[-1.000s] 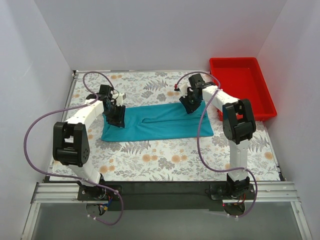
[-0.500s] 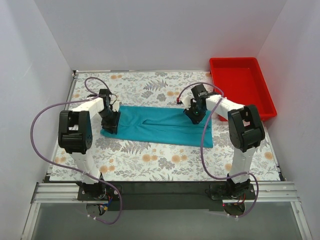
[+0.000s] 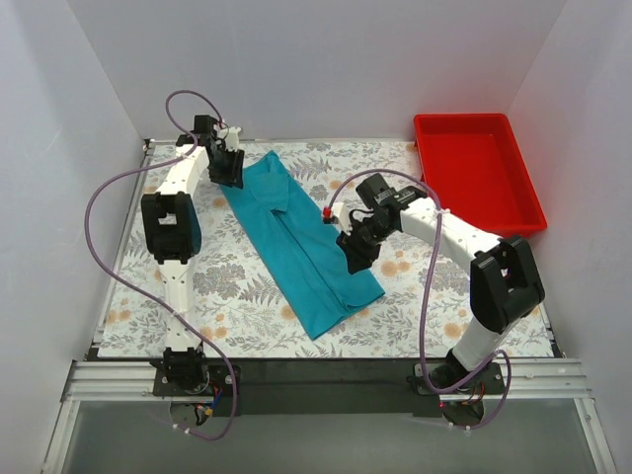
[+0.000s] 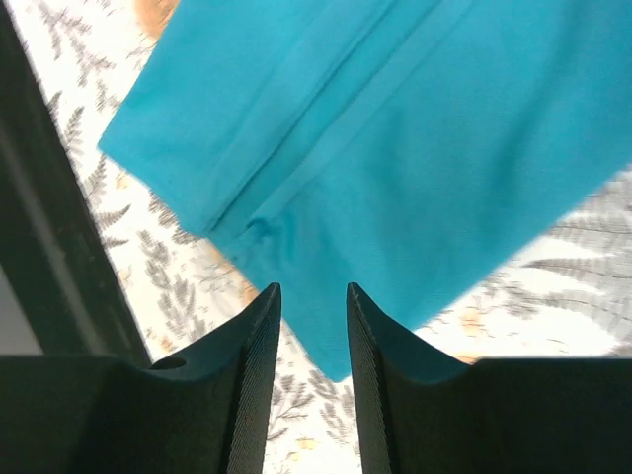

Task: Fold and stack the t-shirts
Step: Fold the tshirt

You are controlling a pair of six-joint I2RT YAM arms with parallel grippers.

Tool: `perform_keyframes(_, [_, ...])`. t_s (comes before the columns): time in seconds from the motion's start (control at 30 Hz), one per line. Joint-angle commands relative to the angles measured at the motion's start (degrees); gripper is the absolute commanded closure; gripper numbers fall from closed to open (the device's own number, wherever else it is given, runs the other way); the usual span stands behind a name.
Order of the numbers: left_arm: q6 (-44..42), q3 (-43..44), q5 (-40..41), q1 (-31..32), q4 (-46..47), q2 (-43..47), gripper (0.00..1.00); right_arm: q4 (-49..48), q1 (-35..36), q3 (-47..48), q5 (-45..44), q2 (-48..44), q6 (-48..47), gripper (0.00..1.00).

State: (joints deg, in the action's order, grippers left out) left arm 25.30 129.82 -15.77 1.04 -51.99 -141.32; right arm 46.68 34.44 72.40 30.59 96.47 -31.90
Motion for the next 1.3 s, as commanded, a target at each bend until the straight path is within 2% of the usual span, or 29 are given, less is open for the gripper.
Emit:
perform_keyframes(0.0, [2.7, -11.2, -5.0, 1.7, 6.9, 15.3, 0.61, 0.3, -0.9, 4.4, -3.9, 1.6, 0.6, 0.61])
perform_keyframes(0.07, [4.5, -18.1, -5.7, 2.3, 7.7, 19.8, 0.61, -0.7, -1.0, 4.9, -6.1, 5.0, 0.1, 0.64])
perform_keyframes(0.3, [8.9, -30.7, -7.9, 3.2, 7.1, 24.2, 0.64, -3.7, -0.9, 5.9, -12.2, 12.9, 0.0, 0.76])
perform_keyframes(0.53, [10.3, -34.2, -6.4, 4.1, 8.3, 23.2, 0.65, -7.0, 3.0, -4.4, -11.9, 11.9, 0.8, 0.81])
perform_keyframes(0.7, [10.5, -32.8, -5.9, 6.0, 8.4, 19.8, 0.65, -9.8, 9.7, -12.6, -7.7, 9.4, 4.5, 0.82])
perform_keyframes(0.83, [10.4, -29.9, -4.8, 8.1, 8.6, 14.1, 0.65, -11.6, 15.4, -13.3, -0.9, 8.5, 8.2, 0.78])
perform_keyframes(0.9, [11.3, -27.3, -5.4, 9.1, 8.4, 10.7, 0.65, -11.4, 15.8, -11.5, -0.5, 8.2, 8.7, 0.77])
perform_keyframes(1.17, [13.5, -12.7, -7.7, 9.6, 7.1, 2.9, 0.65, -8.4, 5.0, -0.7, 0.7, 6.0, 7.6, 0.73])
perform_keyframes(1.2, [13.7, -8.9, -7.6, 9.6, 6.4, 2.6, 0.64, -8.4, 3.0, 0.9, -1.0, 6.5, 7.5, 0.73])
perform_keyframes(1.27, [13.7, -7.2, -7.6, 9.6, 5.3, 3.4, 0.64, -8.3, 1.2, 6.4, -2.9, 7.7, 7.5, 0.73])
